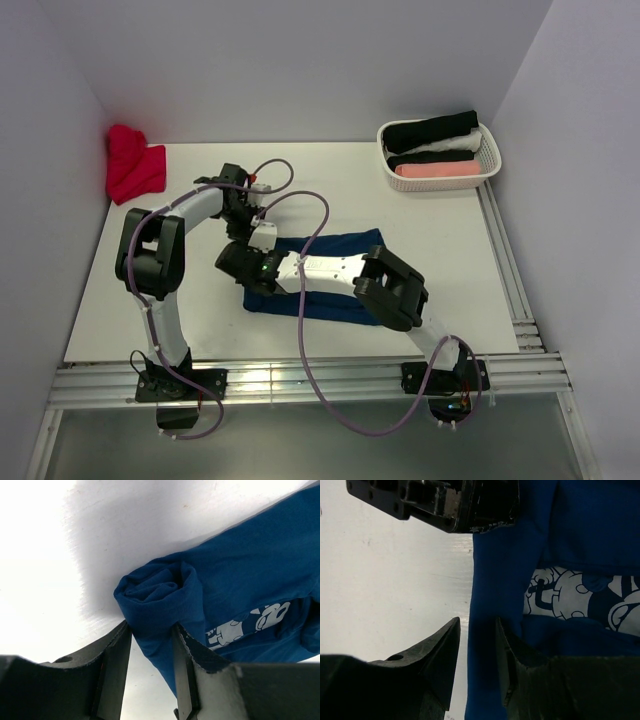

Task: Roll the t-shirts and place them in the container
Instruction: Roll the tshirt

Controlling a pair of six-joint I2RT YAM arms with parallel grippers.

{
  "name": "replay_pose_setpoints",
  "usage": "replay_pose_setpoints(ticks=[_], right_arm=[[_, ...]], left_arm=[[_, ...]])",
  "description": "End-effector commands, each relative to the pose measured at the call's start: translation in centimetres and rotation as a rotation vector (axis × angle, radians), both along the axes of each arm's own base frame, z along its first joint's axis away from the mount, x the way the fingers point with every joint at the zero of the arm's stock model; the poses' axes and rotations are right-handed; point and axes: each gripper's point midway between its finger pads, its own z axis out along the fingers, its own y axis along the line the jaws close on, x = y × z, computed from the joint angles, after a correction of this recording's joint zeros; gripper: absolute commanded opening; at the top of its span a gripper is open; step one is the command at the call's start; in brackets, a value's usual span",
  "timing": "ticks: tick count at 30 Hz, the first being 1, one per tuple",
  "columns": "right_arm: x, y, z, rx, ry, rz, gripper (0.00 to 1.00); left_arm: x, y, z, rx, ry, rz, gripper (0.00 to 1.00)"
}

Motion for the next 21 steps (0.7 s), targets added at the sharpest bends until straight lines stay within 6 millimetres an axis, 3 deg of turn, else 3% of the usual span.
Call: replay_pose_setpoints(ticks=[1,11,21], right_arm=[[0.6,-1.3,1.1,-0.029,-0.019,-0.041,0.42],[-0.2,-2.6,-0.7,-0.096,0.029,-0.042,0.45],[-0.3,-1.9,-1.5,-0.111,0.048,0.003,0.53]], left_arm=[[1.3,-0.6,1.6,-0.005,-0.052,0.007,0.43],[1.8,-1.2,2.8,-0.032,-0.071,-0.006,0.54],[2.6,-1.9,4.1,-0.067,-0.074,-0.014,0.54]])
